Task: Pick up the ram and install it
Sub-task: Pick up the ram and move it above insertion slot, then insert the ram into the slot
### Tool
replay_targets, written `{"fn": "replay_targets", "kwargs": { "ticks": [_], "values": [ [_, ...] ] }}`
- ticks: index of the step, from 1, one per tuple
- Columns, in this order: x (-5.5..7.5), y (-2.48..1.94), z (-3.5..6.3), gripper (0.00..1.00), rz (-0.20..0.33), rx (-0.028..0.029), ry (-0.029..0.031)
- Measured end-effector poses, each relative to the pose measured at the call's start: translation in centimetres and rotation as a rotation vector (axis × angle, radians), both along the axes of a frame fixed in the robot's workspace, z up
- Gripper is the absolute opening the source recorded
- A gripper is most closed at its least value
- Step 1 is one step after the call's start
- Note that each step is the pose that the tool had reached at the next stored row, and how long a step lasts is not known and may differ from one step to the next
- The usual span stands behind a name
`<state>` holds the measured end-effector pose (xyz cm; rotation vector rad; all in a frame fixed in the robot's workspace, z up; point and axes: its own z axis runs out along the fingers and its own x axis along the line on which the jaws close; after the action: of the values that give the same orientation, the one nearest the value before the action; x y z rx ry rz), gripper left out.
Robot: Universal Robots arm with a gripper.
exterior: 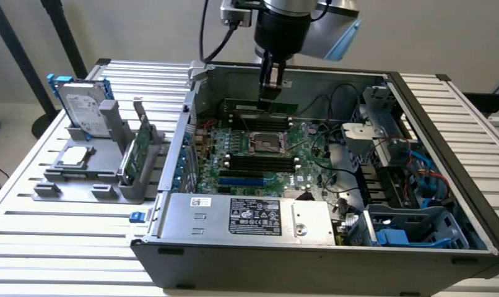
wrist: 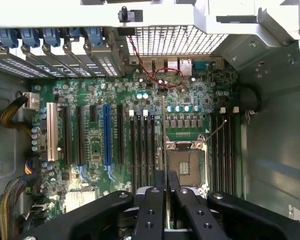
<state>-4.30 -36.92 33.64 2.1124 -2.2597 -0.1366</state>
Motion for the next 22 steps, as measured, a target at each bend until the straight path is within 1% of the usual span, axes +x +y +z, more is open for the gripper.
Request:
{"fn": "replay_targets", "kwargs": {
  "ticks": [2, 6, 9, 12, 22],
  "values": [
    [0.06, 0.00, -0.14, 0.14, -0.009, -0.0038, -0.0030],
    [0.36, 0.00, -0.51, 0.14, -0.017, -0.0071, -0.0099],
    [0.51, -0.04, -0.77, 0.14, -0.020, -0.0081, -0.0139],
    [0.56, -0.22, -0.87, 0.14, -0.021, -0.0083, -0.0144],
    [0.56, -0.23, -0.87, 0.14, -0.021, -0.0082, -0.0144]
  ]
}}
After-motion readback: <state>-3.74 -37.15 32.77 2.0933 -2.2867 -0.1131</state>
